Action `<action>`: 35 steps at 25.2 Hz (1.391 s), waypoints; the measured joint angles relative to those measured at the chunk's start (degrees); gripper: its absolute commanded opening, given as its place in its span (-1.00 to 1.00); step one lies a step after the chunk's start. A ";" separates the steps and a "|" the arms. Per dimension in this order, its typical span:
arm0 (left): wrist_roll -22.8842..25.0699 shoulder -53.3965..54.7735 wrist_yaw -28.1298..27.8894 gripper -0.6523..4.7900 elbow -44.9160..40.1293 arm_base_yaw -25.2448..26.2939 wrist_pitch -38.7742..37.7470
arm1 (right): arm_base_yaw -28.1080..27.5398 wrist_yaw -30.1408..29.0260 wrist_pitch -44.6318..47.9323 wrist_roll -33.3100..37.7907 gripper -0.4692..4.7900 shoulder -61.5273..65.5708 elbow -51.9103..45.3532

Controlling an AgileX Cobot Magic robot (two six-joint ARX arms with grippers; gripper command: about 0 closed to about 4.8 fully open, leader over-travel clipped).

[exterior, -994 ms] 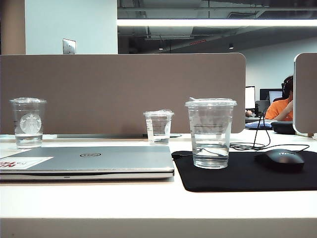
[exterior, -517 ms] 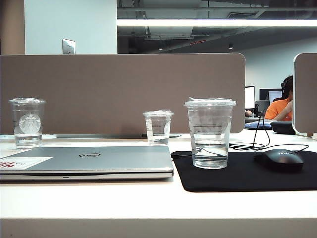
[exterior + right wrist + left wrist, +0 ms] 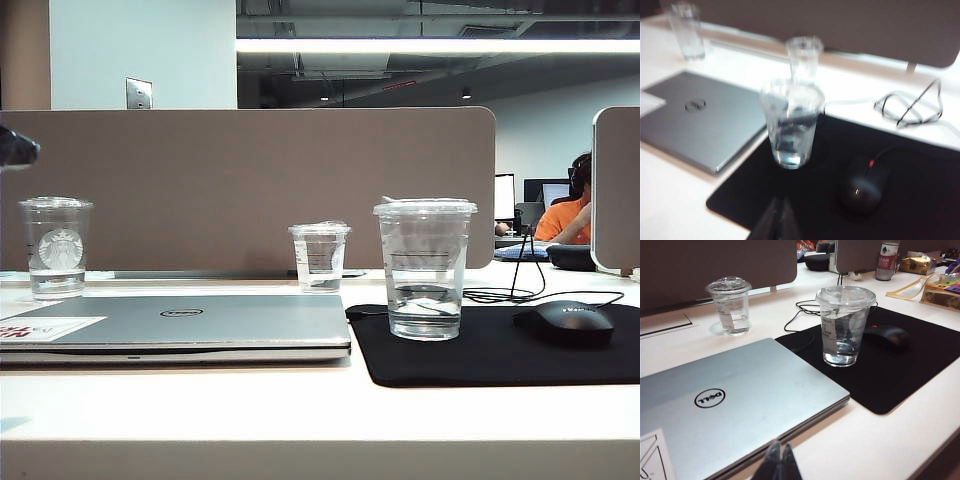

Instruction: Pick up the coffee cup on the middle and place it on the right side of the laptop.

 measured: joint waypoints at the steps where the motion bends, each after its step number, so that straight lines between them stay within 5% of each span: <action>1: 0.00 0.00 0.00 -0.78 -0.48 0.00 0.61 | 0.00 0.00 0.66 0.00 -0.84 -0.28 -1.53; 12: 4.31 -0.63 -4.07 -0.78 -2.25 6.82 1.20 | -0.04 11.21 8.72 2.97 -0.84 -4.59 -10.40; 28: 3.98 -0.63 21.75 -0.78 -2.25 48.48 3.45 | -0.57 13.16 18.60 1.27 -0.84 -4.59 -20.41; 35: 1.01 -0.63 23.54 -0.78 -2.25 49.18 3.52 | -4.83 16.15 19.39 0.79 -0.84 -4.59 -20.41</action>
